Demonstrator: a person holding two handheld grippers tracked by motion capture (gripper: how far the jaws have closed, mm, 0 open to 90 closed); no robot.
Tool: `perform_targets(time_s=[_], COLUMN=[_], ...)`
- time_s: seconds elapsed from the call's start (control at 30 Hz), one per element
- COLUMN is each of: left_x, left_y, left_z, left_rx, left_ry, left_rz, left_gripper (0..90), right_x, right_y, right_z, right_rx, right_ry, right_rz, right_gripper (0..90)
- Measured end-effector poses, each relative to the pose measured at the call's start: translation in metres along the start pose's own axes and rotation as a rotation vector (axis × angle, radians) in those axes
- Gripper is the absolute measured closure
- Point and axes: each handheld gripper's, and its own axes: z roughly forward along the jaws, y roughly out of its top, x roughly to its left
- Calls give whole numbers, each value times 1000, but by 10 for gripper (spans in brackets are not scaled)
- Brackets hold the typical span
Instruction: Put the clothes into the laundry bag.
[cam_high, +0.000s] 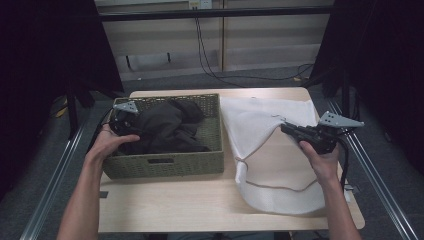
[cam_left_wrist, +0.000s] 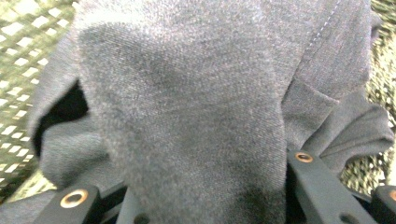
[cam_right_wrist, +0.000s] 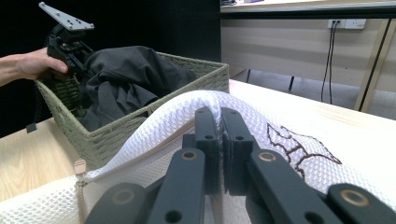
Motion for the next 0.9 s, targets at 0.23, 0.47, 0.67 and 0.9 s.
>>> perform_targets(time_s=[0.23,0.47,0.67,0.9], left_x=[-5,-11,-15,-21], left_y=[2,2,2,3], left_z=[-9,-20,-27,-37], left_rx=[-76,-134,-191,-262], left_ry=[23,54,63,82], left_rz=[-9,11,-9,0], left_gripper=[660,662,663,665], right_x=[1,1,2,2], right_y=[0,0,0,0], right_z=[0,0,0,1], right_rx=[-3,-3,-4,-11], right_ry=[-2,-2,-6,-5], right_rz=[-2,-4,-4,-10], right_gripper=[875,875,876,879])
